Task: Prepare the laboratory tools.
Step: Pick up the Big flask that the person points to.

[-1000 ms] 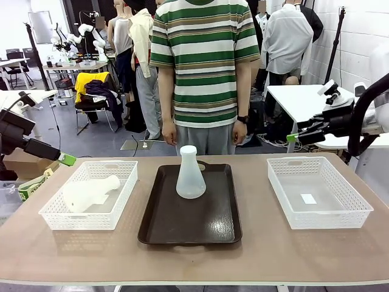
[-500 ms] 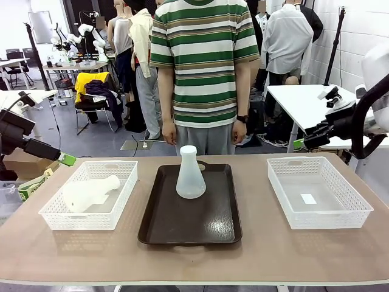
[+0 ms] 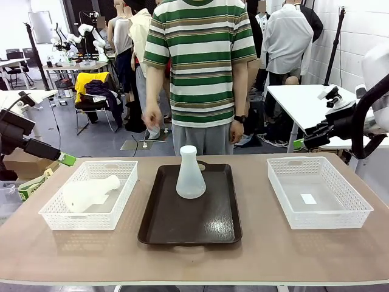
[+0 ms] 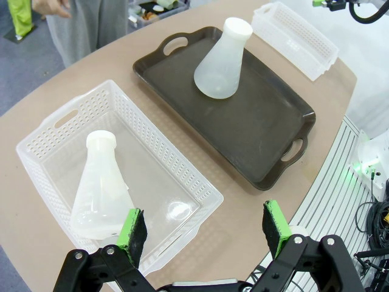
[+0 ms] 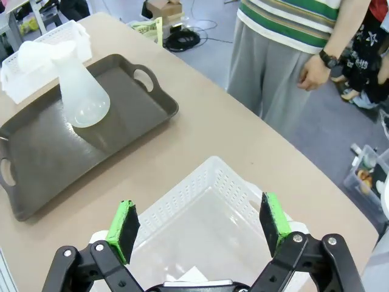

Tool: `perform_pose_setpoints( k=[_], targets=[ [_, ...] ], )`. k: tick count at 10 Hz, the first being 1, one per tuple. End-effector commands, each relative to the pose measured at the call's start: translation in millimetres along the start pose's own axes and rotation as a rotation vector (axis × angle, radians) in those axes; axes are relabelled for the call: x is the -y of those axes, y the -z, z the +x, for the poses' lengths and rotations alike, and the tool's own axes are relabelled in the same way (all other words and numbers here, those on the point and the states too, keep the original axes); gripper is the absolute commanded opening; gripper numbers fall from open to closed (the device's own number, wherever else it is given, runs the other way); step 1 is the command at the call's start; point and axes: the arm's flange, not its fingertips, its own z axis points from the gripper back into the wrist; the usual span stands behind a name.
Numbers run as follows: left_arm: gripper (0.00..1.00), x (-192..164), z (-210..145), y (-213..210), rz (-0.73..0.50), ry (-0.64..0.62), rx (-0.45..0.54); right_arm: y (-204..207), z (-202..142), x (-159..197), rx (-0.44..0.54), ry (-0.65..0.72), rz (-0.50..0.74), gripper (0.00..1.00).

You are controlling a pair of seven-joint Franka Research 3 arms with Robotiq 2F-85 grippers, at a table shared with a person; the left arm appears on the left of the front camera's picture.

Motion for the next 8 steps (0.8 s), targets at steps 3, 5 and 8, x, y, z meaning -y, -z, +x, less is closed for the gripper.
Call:
perform_pose_setpoints(
  k=[3, 5, 8],
  targets=[
    [1.0, -3.9, -1.9, 0.3, -0.019, 0.017, 0.014, 0.8, 0.2, -0.6, 0.0, -0.002, 0.001, 1.0],
    [1.0, -3.9, -1.9, 0.3, -0.019, 0.017, 0.014, 0.8, 0.2, -0.6, 0.0, -0.002, 0.001, 1.0],
    [1.0, -3.9, -1.9, 0.3, -0.019, 0.017, 0.014, 0.8, 0.2, -0.6, 0.0, -0.002, 0.001, 1.0]
  ],
)
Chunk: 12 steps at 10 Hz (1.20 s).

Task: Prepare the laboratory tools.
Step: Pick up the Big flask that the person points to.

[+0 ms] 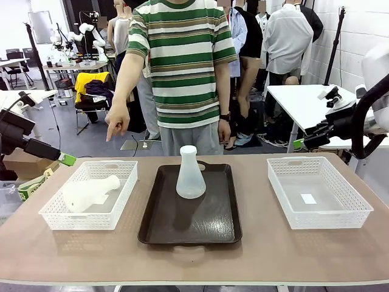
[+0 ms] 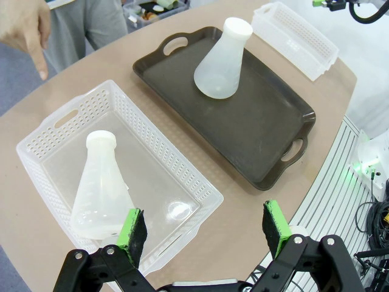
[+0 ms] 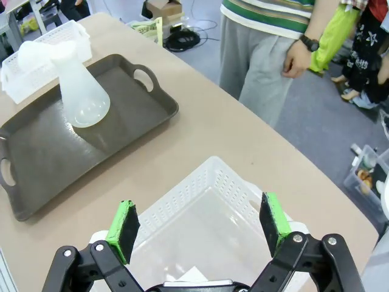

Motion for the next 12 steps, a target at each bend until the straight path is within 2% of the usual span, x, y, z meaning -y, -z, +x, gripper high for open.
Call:
perform_pose_setpoints(
  k=[1, 10, 12],
  targets=[
    [1.0, -4, -2, 0, -0.019, 0.017, 0.014, 1, 0, -1, 0.0, -0.002, 0.001, 1.0],
    [1.0, 0, 0, 0, 0.0, 0.0, 0.0, 1, 0, -1, 0.0, -0.002, 0.001, 1.0],
    [1.0, 1, 43, 13, 0.139, 0.131, -0.157, 1, 0, -1, 0.0, -0.002, 0.001, 1.0]
  ],
)
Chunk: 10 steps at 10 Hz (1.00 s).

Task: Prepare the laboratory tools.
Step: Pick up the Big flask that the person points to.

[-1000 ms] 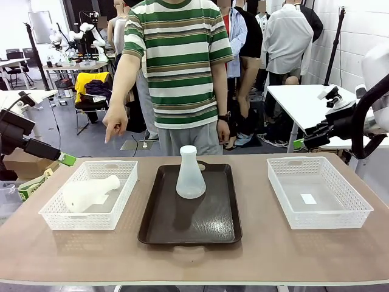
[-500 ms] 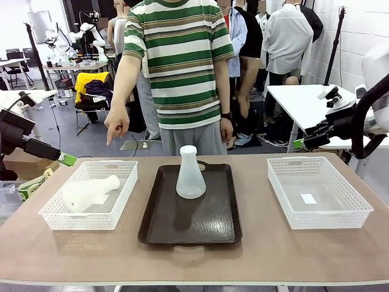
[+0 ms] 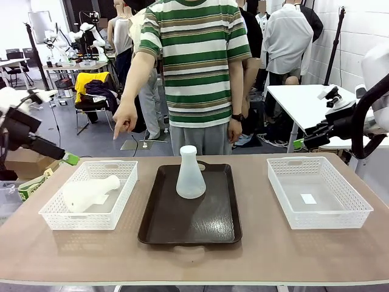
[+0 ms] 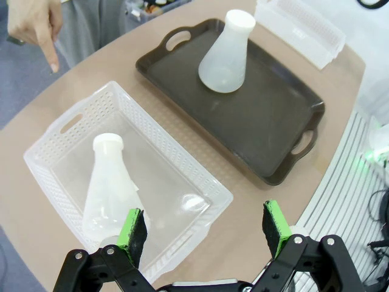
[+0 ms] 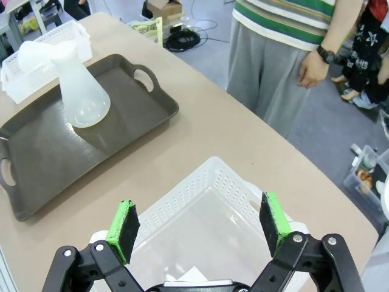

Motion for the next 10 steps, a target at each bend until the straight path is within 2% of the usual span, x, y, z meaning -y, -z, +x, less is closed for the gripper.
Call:
perform_pose_setpoints(
  k=[1, 3, 5, 7, 8, 10],
  targets=[
    [1.0, -12, 51, 15, 0.157, 0.117, -0.218, 1, 0, -1, 0.0, -0.002, 0.001, 1.0],
    [1.0, -25, 103, 51, 0.267, 0.153, -0.421, 1, 0, -1, 0.0, -0.002, 0.001, 1.0],
    [1.0, -41, 132, 96, 0.301, 0.196, -0.549, 1, 0, -1, 0.0, -0.002, 0.001, 1.0],
    [1.0, -60, 139, 133, 0.306, 0.234, -0.643, 1, 0, -1, 0.0, -0.002, 0.001, 1.0],
    [1.0, -73, 134, 152, 0.268, 0.216, -0.696, 1, 0, -1, 0.0, -0.002, 0.001, 1.0],
    [1.0, -88, 119, 170, 0.162, 0.184, -0.723, 1, 0, -1, 0.0, -0.002, 0.001, 1.0]
  ],
)
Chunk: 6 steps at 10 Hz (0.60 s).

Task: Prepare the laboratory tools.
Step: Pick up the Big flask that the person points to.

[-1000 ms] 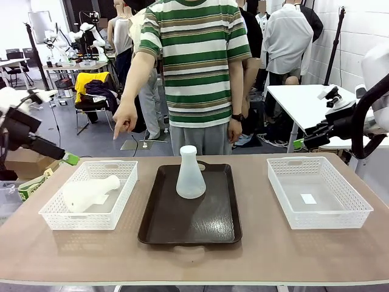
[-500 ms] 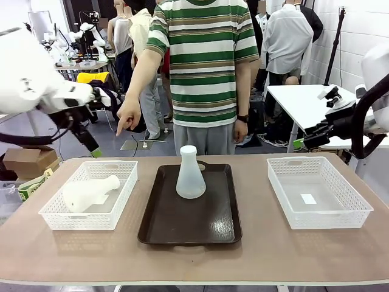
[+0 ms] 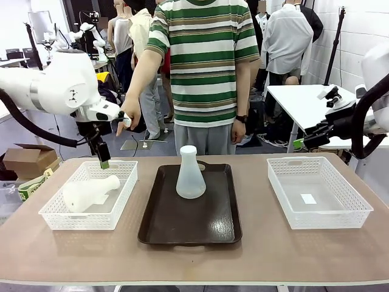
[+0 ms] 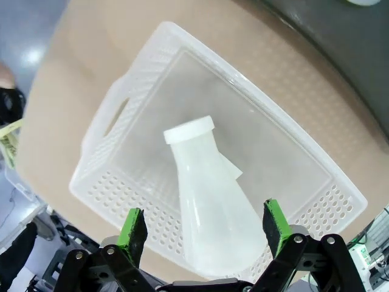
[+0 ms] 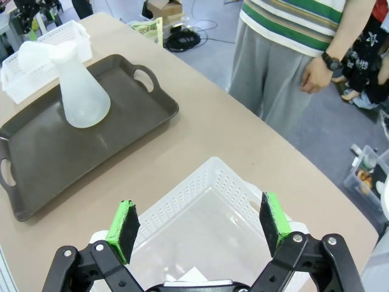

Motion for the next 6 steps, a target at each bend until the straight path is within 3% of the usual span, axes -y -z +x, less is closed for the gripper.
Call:
perform_pose_setpoints(
  k=[1, 6],
  targets=[
    [1.0, -11, 0, 14, -0.083, 0.012, -0.019, 1, 0, 0, -0.001, -0.001, 0.0, 1.0],
    [1.0, -13, 7, 60, -0.11, 0.02, 0.047, 1, 0, 0, -0.001, -0.001, 0.0, 1.0]
  ],
)
